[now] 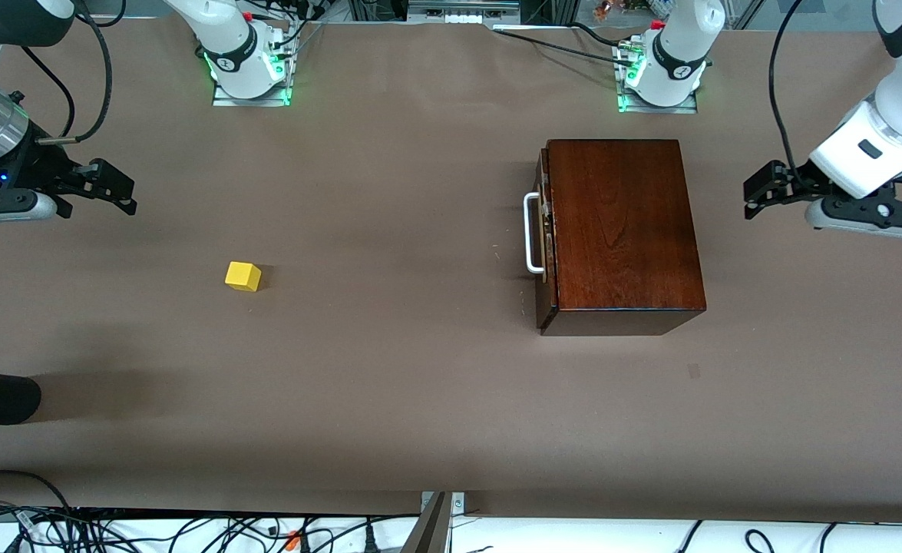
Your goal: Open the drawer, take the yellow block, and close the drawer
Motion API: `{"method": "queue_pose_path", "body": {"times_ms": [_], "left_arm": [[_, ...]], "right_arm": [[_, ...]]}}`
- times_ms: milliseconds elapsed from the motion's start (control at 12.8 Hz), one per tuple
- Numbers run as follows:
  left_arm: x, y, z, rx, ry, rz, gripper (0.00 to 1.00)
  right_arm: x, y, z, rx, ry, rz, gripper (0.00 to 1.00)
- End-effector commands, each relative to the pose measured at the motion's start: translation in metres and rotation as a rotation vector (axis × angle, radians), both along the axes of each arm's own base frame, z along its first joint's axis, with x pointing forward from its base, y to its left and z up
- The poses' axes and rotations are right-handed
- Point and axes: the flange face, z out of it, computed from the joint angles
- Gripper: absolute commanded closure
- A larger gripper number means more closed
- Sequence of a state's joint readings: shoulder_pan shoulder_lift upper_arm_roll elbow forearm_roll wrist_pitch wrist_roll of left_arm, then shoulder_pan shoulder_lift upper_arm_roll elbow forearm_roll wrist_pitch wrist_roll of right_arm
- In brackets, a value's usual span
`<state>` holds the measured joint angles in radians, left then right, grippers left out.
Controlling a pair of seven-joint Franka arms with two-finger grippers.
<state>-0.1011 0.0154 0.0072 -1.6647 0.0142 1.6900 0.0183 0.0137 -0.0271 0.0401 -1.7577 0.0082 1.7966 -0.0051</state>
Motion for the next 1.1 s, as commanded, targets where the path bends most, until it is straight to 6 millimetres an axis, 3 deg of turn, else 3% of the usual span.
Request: {"method": "queue_pose_path", "body": {"times_ms": [0, 549, 1020], "left_arm": [[-0.009, 0.009, -0.008, -0.005, 0.008, 0.065, 0.0], [0.003, 0.027, -0.001, -0.006, 0.011, 0.087, 0.0], [0.003, 0.022, 0.003, -0.007, 0.004, 0.085, 0.0]], "right_arm": [[0.002, 0.001, 0.005, 0.006, -0.004, 0.014, 0.0], [0.002, 0.001, 0.003, 0.005, 0.005, 0.016, 0.0], [0.005, 0.006, -0.001, 0.004, 0.005, 0.025, 0.0]]}}
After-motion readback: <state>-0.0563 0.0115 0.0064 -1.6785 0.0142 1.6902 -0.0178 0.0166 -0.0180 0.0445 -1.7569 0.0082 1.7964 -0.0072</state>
